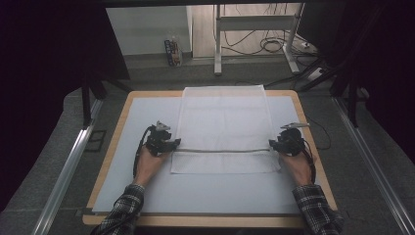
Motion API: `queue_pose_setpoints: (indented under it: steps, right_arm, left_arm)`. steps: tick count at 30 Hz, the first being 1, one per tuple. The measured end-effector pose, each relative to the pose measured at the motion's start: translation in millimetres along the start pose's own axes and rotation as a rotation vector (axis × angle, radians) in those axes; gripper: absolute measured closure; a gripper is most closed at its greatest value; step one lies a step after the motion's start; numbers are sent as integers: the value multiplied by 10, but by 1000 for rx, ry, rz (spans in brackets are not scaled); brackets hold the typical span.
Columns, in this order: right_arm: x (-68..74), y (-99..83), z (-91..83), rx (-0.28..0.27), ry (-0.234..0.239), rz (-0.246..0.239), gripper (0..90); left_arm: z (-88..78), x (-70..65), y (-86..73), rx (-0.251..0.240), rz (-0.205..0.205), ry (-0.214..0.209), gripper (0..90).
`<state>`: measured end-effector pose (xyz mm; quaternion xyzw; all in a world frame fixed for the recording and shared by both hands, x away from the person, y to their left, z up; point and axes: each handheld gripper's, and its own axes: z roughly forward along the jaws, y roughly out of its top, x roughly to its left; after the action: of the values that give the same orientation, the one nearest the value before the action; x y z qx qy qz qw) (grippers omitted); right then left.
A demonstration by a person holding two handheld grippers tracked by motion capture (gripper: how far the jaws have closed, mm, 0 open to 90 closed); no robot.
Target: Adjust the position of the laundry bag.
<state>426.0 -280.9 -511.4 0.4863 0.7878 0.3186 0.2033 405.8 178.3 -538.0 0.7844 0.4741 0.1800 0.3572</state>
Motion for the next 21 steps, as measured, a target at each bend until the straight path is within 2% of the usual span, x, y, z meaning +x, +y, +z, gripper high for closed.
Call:
queue_pose_setpoints:
  steps: [3, 5, 11, 13, 16, 17, 19, 21]
  right_arm:
    - [35, 3, 63, 38, -10, -29, 570]
    - [44, 16, 62, 46, -8, -15, 605]
    - [59, 30, 52, 65, -7, -8, 819]
    - [67, 33, 53, 68, -3, -22, 864]
    - [97, 31, 51, 65, -16, -51, 878]
    - [109, 32, 47, 67, -24, -64, 880]
    - [122, 31, 44, 64, -34, -84, 883]
    - [126, 29, 35, 62, -42, -91, 884]
  left_arm:
    - [51, -36, -13, 32, 20, 13, 504]
    - [50, -27, -19, 27, -4, 0, 526]
    - [41, -19, -20, 26, -30, 13, 627]
    - [33, -17, -25, 24, -37, 0, 707]
    - [33, -42, -29, 19, -38, -12, 812]
    - [31, -51, -26, 21, -25, -12, 841]
    - [27, -72, -24, 21, -3, -1, 863]
    - [20, -78, -24, 18, -3, -6, 880]
